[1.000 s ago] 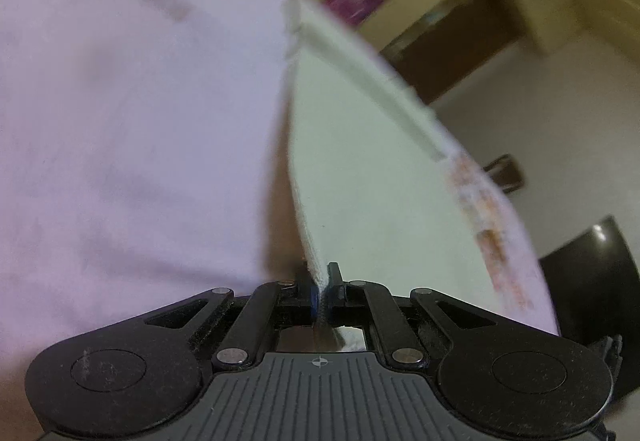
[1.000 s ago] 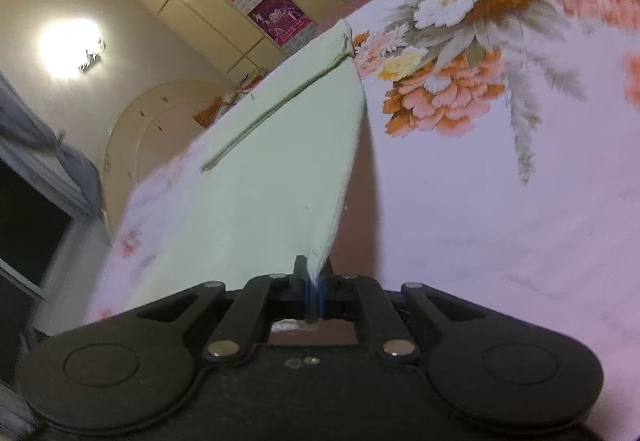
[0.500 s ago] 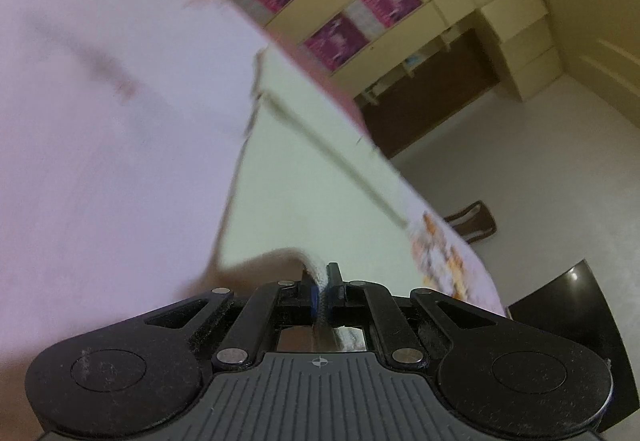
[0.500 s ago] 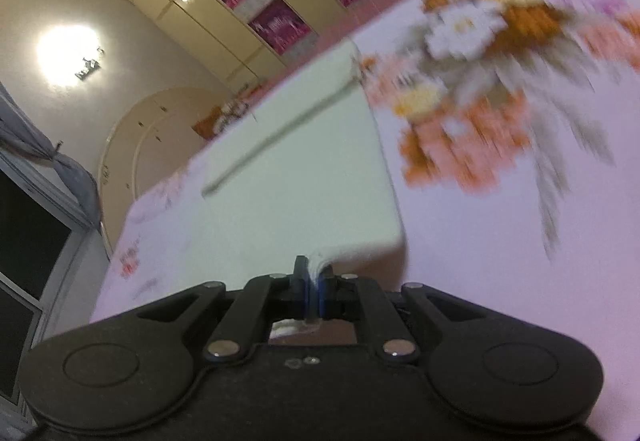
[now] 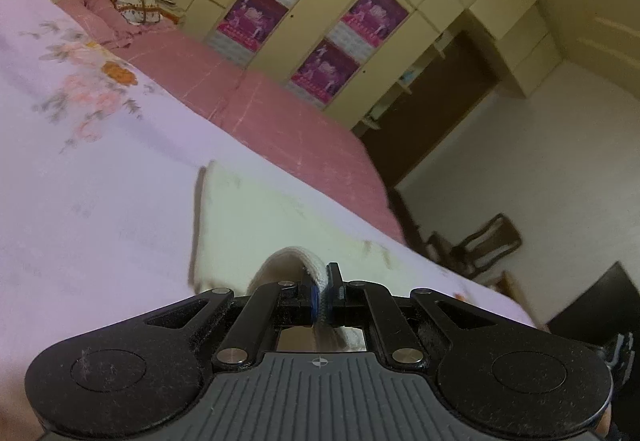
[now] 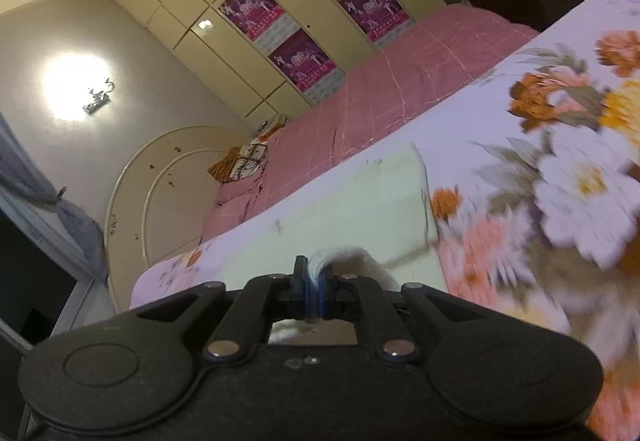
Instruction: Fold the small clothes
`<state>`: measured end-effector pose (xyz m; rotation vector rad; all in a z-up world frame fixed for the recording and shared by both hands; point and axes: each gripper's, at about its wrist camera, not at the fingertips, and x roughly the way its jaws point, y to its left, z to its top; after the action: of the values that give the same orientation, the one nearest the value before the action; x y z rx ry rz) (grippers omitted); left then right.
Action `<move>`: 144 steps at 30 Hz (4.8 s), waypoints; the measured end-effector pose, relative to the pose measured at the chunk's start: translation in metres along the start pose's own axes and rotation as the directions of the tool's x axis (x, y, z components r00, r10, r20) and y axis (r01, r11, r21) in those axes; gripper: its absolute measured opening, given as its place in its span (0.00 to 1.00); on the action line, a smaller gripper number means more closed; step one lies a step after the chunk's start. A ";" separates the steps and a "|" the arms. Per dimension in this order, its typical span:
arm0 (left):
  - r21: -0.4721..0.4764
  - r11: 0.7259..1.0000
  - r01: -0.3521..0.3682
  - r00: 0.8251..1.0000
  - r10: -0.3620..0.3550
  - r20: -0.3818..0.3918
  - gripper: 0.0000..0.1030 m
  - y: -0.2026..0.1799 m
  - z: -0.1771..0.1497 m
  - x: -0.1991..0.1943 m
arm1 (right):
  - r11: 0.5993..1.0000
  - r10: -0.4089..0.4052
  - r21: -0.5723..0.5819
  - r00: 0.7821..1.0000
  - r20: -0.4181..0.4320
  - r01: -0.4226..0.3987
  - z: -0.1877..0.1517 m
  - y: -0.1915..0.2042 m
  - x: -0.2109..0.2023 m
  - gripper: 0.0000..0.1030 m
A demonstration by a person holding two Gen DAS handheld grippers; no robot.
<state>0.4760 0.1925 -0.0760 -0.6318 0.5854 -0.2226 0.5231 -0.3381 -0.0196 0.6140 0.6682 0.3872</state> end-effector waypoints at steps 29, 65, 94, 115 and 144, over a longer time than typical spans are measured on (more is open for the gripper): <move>0.232 0.967 -0.109 0.994 0.113 -0.006 0.59 0.002 0.043 0.139 | 1.000 0.003 -0.017 1.000 0.015 -0.003 0.059 -0.067 0.136 0.41; 0.266 0.941 -0.210 0.977 0.212 0.020 0.04 0.015 0.037 0.158 | 0.903 -0.152 -0.408 0.988 -0.015 0.133 0.054 -0.025 0.171 0.23; 0.332 0.868 -0.370 0.927 0.326 0.183 0.72 -0.016 0.029 0.142 | 0.789 -0.334 -0.506 0.935 0.122 0.348 0.032 0.003 0.173 0.28; 0.345 0.851 -0.396 0.917 0.344 0.203 0.81 -0.026 0.004 0.120 | 0.775 -0.389 -0.478 0.909 0.153 0.412 0.027 0.017 0.167 0.40; 0.549 0.801 -0.236 0.962 0.274 0.014 0.82 -0.114 -0.118 0.085 | 0.718 -0.295 -0.659 0.955 0.000 0.222 -0.096 0.068 0.128 0.40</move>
<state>0.4749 0.0127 -0.1211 0.0182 0.6284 -0.1456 0.5416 -0.1820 -0.0943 -0.1819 0.6549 0.3608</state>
